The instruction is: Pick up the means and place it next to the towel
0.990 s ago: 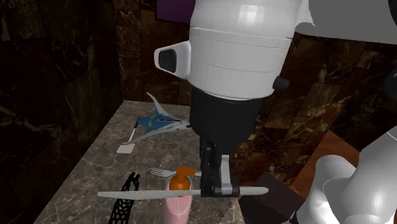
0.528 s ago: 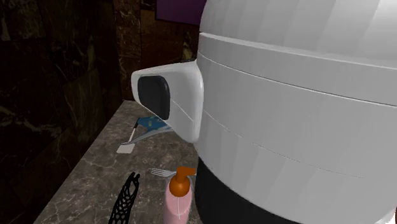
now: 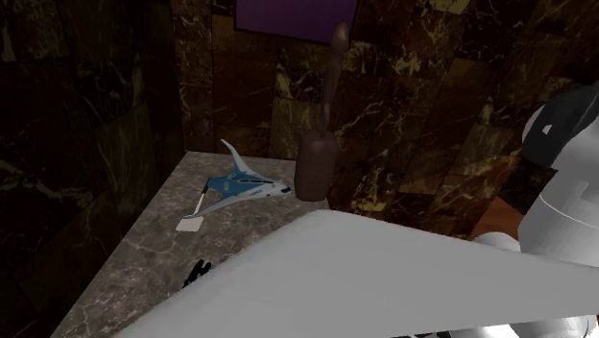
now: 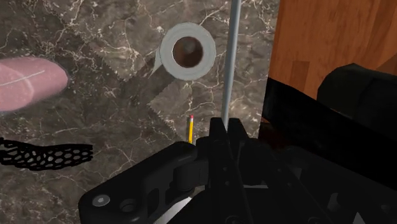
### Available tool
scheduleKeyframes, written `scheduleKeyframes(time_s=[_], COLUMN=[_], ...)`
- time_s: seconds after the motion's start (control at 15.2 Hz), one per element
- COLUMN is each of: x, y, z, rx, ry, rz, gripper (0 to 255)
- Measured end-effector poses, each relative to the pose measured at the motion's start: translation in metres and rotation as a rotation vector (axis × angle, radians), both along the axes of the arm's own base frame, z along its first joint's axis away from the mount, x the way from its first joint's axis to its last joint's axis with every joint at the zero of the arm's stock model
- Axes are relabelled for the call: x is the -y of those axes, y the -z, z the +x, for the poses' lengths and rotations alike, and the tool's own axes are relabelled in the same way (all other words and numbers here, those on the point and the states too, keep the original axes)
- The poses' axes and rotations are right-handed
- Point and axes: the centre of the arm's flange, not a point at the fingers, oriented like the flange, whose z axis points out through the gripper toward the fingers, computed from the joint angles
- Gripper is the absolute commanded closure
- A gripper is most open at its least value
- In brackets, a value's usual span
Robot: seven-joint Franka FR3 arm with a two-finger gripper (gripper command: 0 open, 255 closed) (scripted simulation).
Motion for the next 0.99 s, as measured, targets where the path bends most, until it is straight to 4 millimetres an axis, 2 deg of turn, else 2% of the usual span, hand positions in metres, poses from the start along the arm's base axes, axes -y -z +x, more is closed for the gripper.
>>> scheduleKeyframes(time_s=[0.26,0.33,0.53,0.99], x=[-0.028,-0.035,-0.038,-0.039], y=[-0.001,0.001,0.015,0.052], z=[-0.044,-0.049,-0.056,-0.054], rx=[0.000,0.000,0.000,0.000], ry=[-0.001,0.001,0.003,0.003], rz=[0.000,0.001,0.000,0.000], gripper=[255,255,255,255])
